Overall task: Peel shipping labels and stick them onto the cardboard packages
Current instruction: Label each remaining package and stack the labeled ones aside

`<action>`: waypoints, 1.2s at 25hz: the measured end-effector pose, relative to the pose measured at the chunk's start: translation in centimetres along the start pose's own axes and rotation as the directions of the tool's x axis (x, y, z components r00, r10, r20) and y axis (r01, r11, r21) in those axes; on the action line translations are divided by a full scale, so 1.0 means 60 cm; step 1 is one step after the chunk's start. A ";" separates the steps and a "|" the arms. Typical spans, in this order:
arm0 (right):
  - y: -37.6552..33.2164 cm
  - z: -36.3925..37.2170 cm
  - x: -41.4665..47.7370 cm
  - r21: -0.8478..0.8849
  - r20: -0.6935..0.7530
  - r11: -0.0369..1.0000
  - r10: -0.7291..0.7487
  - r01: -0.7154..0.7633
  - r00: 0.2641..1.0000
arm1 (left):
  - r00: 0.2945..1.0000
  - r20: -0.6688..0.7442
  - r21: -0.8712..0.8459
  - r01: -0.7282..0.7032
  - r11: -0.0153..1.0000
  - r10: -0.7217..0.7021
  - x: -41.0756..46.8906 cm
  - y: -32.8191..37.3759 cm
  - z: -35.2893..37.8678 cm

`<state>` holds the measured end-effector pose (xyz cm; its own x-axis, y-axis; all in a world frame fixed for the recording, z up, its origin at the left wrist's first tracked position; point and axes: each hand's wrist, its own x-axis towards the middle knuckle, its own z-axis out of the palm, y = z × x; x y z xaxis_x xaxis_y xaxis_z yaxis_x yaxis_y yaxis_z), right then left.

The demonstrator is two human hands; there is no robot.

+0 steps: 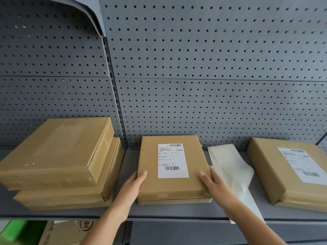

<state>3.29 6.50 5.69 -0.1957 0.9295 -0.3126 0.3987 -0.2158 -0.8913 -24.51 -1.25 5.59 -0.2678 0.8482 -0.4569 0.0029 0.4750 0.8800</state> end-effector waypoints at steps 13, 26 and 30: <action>-0.050 -0.103 -0.052 0.164 -0.175 0.980 -0.087 0.116 0.981 | 0.980 -0.023 -0.082 -0.200 0.976 0.199 -0.072 0.100 0.094; -0.025 -0.442 -0.170 0.110 -0.603 0.981 -0.061 0.158 0.796 | 0.851 0.392 0.018 -0.388 0.922 0.350 -0.103 0.209 0.409; 0.022 -0.528 -0.173 0.131 -0.651 0.984 -0.009 0.124 0.759 | 0.827 0.450 0.061 -0.406 0.912 0.338 -0.096 0.218 0.501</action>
<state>34.22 6.04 18.17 0.4313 0.9021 -0.0152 0.2505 -0.1360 -0.9585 6.05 7.16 15.85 0.2129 0.9672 -0.1384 0.1697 0.1029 0.9801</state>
